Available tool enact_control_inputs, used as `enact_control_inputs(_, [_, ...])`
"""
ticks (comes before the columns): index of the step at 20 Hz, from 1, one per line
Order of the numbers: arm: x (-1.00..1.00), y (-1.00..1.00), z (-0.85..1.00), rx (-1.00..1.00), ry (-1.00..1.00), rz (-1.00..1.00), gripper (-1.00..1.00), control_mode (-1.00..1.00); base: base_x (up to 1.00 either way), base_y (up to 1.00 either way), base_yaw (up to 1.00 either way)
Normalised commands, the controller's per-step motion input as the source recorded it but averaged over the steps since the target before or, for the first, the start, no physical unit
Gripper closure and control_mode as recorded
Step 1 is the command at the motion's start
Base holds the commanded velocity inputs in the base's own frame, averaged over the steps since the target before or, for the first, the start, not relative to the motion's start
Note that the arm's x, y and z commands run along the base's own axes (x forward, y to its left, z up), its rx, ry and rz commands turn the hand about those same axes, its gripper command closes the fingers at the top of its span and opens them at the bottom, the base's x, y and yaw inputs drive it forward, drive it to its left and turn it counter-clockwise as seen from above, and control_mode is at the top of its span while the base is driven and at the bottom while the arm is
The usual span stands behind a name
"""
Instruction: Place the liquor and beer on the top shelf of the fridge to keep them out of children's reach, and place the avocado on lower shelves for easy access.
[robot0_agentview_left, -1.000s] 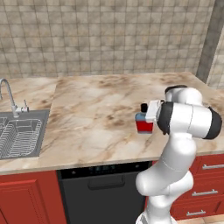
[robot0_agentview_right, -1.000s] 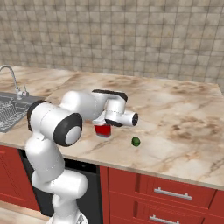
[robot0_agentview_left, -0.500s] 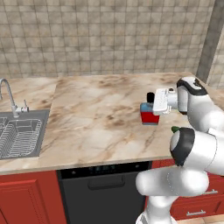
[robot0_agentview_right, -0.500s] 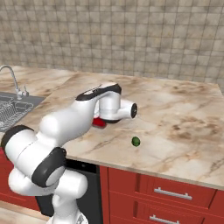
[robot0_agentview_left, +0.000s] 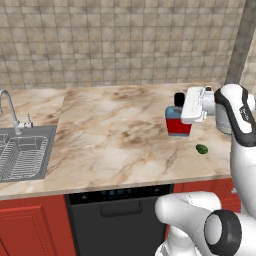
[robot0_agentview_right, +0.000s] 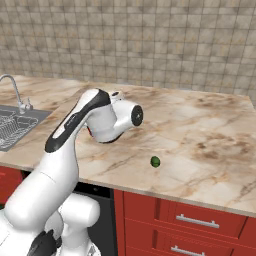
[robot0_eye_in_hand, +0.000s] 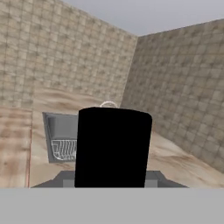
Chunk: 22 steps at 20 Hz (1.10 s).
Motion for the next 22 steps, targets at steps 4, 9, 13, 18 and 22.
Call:
enact_control_inputs(4, [-0.8,0.3,1.0,-0.05,0.0,-0.08,1.0,-1.0,0.0,0.0,0.0])
enact_control_inputs(9, [-0.92,0.06,0.85,-0.06,0.0,-0.03,1.0,-1.0,0.0,0.0,0.0])
enact_control_inputs(13, [-0.93,0.0,0.29,-0.09,0.0,-0.08,1.0,-1.0,0.0,0.0,0.0])
enact_control_inputs(18, [-0.74,0.0,0.12,-0.09,0.02,-0.15,1.0,-1.0,0.0,0.0,0.0])
enact_control_inputs(22, [-0.28,0.0,0.14,-0.08,0.05,-0.15,1.0,-1.0,0.0,0.0,0.0])
